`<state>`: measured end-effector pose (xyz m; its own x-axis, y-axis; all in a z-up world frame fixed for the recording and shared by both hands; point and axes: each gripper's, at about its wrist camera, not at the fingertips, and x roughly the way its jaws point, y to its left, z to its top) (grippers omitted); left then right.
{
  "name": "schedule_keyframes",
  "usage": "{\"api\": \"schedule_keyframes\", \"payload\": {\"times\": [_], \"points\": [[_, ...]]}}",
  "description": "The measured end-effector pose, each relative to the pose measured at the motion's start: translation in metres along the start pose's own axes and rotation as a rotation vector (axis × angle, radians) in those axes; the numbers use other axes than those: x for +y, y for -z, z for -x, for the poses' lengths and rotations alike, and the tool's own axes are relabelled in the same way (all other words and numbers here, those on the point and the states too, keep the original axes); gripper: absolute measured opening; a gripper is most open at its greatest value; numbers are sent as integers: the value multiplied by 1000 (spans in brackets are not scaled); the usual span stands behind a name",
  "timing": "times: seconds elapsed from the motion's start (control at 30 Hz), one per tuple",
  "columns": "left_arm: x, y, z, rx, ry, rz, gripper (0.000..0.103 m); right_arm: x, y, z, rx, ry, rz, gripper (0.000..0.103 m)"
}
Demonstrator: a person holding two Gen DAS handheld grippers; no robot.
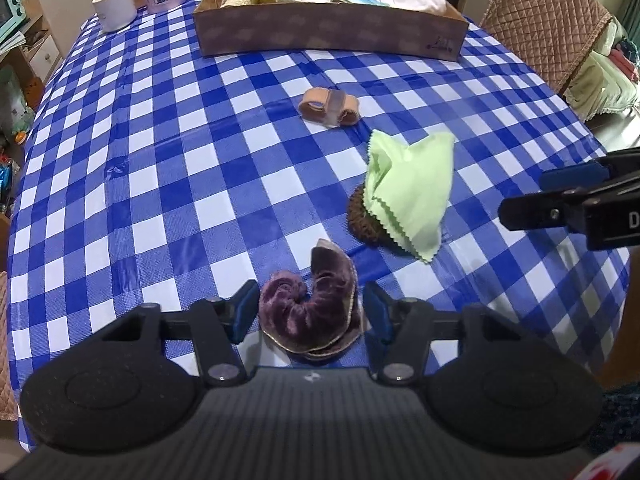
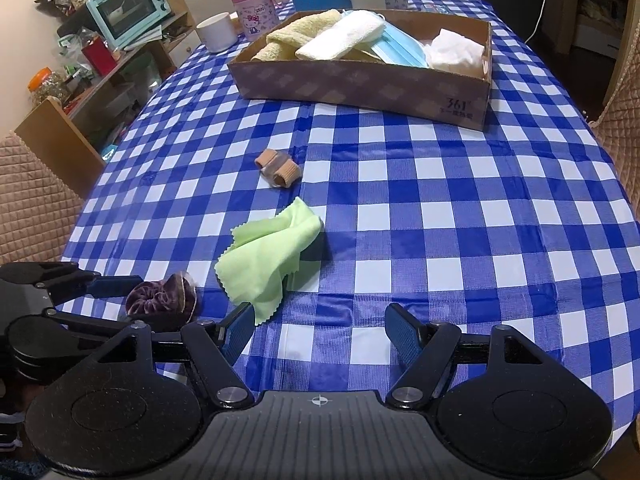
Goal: Organize soft objects
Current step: 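Grasp the purple scrunchie with the left gripper while the right gripper approaches the green cloth, then grasp the green cloth with the right gripper while the left gripper holds the scrunchie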
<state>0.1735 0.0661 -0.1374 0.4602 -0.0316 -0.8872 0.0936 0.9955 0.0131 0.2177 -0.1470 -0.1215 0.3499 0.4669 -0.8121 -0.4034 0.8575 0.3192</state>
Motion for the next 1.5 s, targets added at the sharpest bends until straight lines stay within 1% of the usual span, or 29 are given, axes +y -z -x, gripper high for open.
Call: {"api": "schedule_keyframes", "payload": {"times": [0.03,0.07,0.13,0.2,0.23,0.37,0.43,0.47,0.53,0.83,0.9,0.93,0.97,1.0,1.03,1.1,1.27,1.33,1.43,1.5], "points": [[1,0,-1,1,1,2,43,0,0,-1,0,-1,1,72],[3,0,-2,3,0,2,41,1,0,-1,-1,-3,1,72],[6,0,-1,-3,6,5,30,2,-2,-3,-2,-9,5,72],[9,0,1,-8,-2,8,25,3,-3,-5,-6,-14,10,72],[10,-1,2,-12,-13,12,23,4,-4,-6,-9,-17,15,72],[21,-6,10,-45,-59,28,23,8,-9,-11,-22,-37,32,72],[26,-8,13,-59,-84,30,23,9,-12,-16,-29,-47,29,69],[29,-10,14,-64,-93,34,23,8,-14,-19,-31,-55,22,65],[34,-11,15,-68,-107,43,23,6,-17,-24,-30,-68,3,60],[47,-12,14,-59,-144,69,23,-1,-28,-45,-18,-105,-81,53],[48,-12,13,-54,-147,71,23,-3,-30,-48,-24,-117,-94,46],[48,-12,13,-52,-147,71,23,-3,-31,-49,-28,-119,-93,37],[48,-12,12,-51,-147,71,23,-2,-31,-50,-32,-122,-85,31],[48,-12,12,-50,-147,71,23,-2,-32,-49,-39,-120,-79,17],[48,-12,12,-49,-148,70,23,-2,-32,-47,-49,-119,-71,9],[48,-12,12,-49,-147,68,23,-2,-32,-41,-82,-124,-57,2],[48,-13,11,-45,-147,68,23,-3,-36,-18,-156,-101,-10,1],[48,-14,10,-45,-145,66,23,-5,-36,-7,-171,-74,16,1],[47,-16,10,-47,-143,61,23,-8,-35,2,-164,-36,42,1],[47,-17,10,-48,-142,58,23,-11,-33,6,-141,-1,65,1]]}}
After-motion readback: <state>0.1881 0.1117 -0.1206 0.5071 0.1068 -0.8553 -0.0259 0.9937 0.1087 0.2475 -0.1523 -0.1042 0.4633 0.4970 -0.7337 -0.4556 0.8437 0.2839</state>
